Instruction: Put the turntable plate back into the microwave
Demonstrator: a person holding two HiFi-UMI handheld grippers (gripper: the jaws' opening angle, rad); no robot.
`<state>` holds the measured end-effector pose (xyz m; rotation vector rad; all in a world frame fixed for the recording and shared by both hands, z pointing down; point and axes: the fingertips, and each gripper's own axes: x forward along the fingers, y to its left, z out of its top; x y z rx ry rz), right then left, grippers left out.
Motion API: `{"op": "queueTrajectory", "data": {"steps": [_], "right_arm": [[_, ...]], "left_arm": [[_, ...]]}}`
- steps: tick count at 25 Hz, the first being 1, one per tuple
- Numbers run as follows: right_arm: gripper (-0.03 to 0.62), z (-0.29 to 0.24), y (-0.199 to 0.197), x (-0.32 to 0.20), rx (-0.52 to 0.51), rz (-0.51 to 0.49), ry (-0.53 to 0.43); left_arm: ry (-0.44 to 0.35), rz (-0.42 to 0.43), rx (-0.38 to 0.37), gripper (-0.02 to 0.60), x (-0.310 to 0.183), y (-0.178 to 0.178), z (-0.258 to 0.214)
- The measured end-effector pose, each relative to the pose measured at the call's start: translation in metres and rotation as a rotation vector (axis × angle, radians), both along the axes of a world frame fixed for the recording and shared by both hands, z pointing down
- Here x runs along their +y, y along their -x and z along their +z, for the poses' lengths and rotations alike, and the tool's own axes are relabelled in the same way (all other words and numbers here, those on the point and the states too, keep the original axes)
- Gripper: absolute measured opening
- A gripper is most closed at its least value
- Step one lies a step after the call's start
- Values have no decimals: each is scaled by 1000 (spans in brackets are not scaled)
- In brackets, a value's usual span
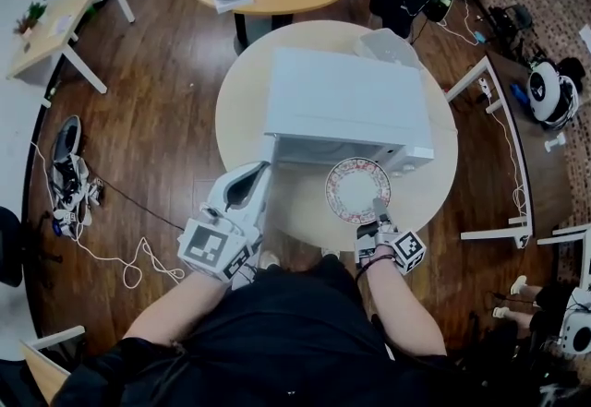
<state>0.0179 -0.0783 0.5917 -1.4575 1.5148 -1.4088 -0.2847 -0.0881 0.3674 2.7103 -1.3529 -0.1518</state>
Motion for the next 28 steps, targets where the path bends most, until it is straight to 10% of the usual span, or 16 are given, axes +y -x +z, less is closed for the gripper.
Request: {"op": "queueTrajectory", "data": {"steps": [28], "right_arm": [[29, 3, 53, -67, -54, -256, -21]], "left_arm": [[-5, -207, -88, 5, -11, 13, -19]]}}
